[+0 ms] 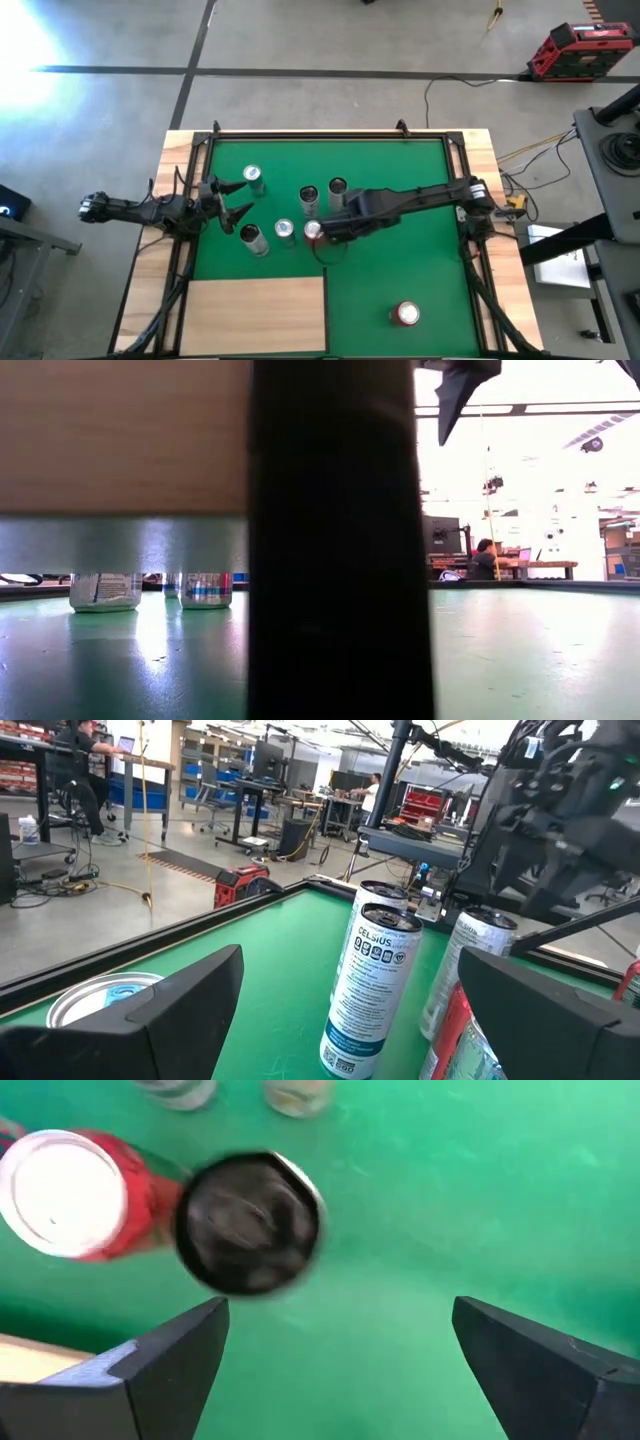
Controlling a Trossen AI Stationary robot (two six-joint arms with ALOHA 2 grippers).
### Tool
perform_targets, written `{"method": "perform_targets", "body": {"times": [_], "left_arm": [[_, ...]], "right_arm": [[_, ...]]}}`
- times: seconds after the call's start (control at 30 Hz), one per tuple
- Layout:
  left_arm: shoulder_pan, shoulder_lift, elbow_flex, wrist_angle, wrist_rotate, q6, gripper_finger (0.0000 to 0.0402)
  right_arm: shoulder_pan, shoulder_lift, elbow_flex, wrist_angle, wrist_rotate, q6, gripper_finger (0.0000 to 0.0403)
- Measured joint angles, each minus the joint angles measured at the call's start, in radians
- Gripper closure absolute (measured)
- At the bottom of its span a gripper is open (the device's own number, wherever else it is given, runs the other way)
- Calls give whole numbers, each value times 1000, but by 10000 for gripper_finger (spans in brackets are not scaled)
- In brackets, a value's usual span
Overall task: Place canned beverage on shelf
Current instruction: Move the bottom red soda can to the center of the table
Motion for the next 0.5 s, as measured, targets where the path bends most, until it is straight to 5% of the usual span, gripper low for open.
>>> {"method": "perform_targets", "body": {"times": [0.27, 0.5], "left_arm": [[0, 0, 0, 0, 0, 0, 47], [0, 0, 0, 0, 0, 0, 47]], "right_arm": [[103, -77, -47, 1, 54, 134, 28], [175, -111, -110, 2, -59, 278, 28]]}}
